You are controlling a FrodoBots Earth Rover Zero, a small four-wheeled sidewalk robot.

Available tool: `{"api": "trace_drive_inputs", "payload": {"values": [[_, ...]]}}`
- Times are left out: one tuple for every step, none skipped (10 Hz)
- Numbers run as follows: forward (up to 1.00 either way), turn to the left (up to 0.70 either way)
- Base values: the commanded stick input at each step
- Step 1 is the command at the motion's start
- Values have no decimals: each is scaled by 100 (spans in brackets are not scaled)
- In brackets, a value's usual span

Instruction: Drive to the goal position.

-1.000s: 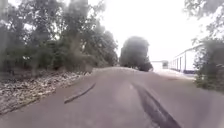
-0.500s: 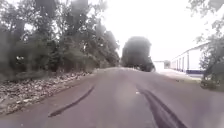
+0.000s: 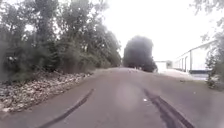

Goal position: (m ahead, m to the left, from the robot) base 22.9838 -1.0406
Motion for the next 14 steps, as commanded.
{"api": "trace_drive_inputs", "payload": {"values": [[85, 0], [85, 0], [85, 0], [85, 0], [85, 0], [85, 0], [85, -4], [85, -24], [85, -34], [85, -34], [85, -34], [85, -31], [85, 0], [85, 0]]}}
